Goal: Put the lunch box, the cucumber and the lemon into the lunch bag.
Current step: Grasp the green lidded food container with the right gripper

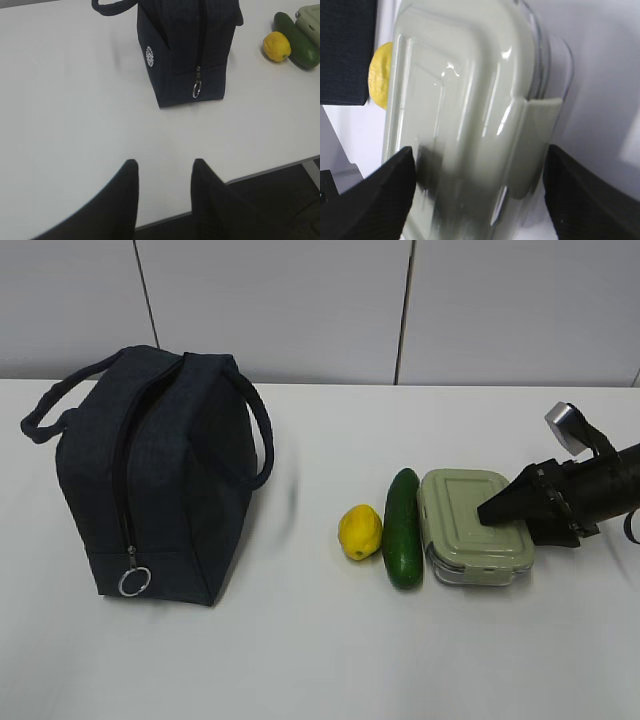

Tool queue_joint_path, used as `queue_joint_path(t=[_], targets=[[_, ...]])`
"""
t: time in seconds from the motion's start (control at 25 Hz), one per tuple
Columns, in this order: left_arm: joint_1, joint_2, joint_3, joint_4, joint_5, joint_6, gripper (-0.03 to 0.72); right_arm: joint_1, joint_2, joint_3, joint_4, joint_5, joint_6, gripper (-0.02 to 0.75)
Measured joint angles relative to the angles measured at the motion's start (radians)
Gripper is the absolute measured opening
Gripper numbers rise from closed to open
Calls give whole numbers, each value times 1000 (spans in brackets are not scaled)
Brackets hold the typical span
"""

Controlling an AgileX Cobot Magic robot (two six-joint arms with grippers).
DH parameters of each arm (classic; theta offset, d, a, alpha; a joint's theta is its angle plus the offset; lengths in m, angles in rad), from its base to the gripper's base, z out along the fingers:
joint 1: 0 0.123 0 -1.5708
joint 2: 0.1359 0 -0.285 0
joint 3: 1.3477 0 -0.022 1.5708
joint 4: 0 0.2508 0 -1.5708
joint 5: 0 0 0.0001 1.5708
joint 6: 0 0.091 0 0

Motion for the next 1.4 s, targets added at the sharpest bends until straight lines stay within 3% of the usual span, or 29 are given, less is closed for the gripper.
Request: queue_joint_path(t=[0.72,1.04,1.4], targets=[[0,0,0,-2,0,0,239,0,0,-1,2,0,-4,581],[0,0,0,-2,0,0,239,0,0,-1,15,18,-4,466],[0,0,0,-2,0,0,239,0,0,-1,16,20,-6,430]])
